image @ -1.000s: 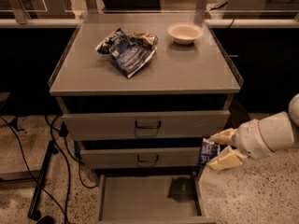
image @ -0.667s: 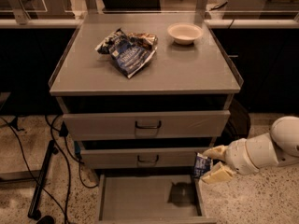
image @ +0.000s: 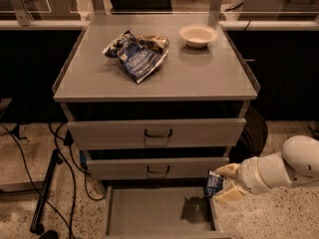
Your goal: Place rxbar blueberry into bottom drawer
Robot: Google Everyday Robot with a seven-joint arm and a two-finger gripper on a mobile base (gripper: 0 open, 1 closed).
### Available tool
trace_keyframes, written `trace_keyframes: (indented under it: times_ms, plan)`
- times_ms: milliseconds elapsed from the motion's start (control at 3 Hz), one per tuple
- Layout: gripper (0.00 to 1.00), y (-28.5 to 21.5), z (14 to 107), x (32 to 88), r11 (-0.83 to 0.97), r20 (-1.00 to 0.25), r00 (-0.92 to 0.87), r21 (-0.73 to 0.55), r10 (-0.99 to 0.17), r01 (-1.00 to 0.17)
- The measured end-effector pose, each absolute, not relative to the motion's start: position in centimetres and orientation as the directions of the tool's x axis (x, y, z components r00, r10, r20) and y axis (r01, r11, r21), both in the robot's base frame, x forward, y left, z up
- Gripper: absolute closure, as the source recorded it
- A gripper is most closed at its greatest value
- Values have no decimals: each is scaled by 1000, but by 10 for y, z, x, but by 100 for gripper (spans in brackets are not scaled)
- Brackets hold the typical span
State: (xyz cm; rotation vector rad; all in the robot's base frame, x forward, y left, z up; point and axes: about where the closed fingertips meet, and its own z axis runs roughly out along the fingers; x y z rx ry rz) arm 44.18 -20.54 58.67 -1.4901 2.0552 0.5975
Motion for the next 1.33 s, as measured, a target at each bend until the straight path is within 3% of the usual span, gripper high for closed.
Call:
trace_keyframes:
  times_ms: [1000, 1333]
  plan:
    - [100, -174, 410, 442, 230, -677, -224, 82, -701, -970]
    - [100, -164, 391, 432, 222, -685, -243, 121, -687, -967]
